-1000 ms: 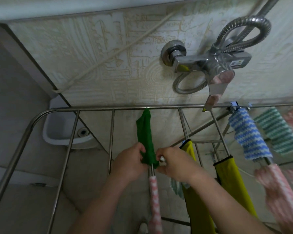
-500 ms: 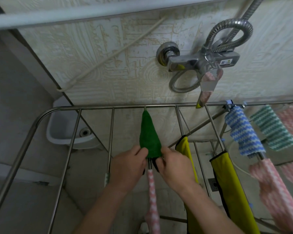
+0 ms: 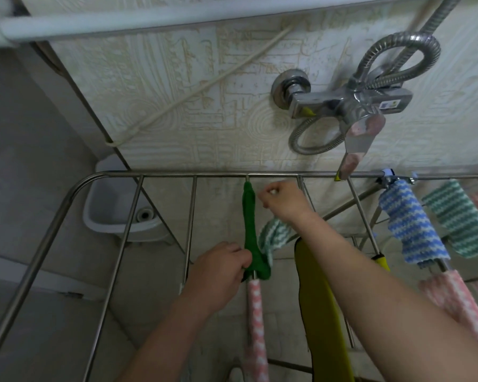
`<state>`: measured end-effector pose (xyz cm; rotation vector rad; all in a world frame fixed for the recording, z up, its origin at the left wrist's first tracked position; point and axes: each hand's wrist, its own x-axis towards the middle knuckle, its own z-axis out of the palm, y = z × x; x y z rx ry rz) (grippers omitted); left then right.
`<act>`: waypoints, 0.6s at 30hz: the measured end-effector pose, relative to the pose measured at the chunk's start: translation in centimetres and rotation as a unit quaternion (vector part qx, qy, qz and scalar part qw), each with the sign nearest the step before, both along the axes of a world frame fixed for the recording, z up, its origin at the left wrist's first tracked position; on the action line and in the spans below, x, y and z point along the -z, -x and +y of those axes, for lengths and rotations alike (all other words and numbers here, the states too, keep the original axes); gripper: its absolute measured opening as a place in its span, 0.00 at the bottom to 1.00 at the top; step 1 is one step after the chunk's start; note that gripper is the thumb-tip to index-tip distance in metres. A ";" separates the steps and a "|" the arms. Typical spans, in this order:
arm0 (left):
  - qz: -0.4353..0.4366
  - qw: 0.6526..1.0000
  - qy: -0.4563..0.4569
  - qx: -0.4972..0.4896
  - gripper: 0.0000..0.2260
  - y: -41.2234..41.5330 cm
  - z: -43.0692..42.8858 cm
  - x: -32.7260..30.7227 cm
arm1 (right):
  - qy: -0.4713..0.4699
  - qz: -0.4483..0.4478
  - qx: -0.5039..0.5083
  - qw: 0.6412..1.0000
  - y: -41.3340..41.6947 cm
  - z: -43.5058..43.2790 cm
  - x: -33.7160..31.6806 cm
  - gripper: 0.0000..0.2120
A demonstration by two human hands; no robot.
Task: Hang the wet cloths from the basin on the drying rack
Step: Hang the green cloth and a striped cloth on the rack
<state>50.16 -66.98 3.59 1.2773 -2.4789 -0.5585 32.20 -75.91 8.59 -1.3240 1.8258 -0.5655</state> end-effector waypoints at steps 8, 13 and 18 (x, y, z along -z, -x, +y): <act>0.028 1.000 -0.009 -0.006 0.12 0.5 0.2 -0.5 | 0.009 0.037 0.048 0.998 -2.7 -4.8 1.7 0.10; 0.038 0.999 -0.011 -0.003 0.08 0.4 0.3 -0.5 | 0.079 0.196 0.046 0.976 -3.3 -5.2 0.6 0.10; 0.037 0.999 -0.023 -0.028 0.10 0.2 0.7 -0.7 | 0.127 0.179 0.034 0.975 -2.5 -5.3 1.2 0.12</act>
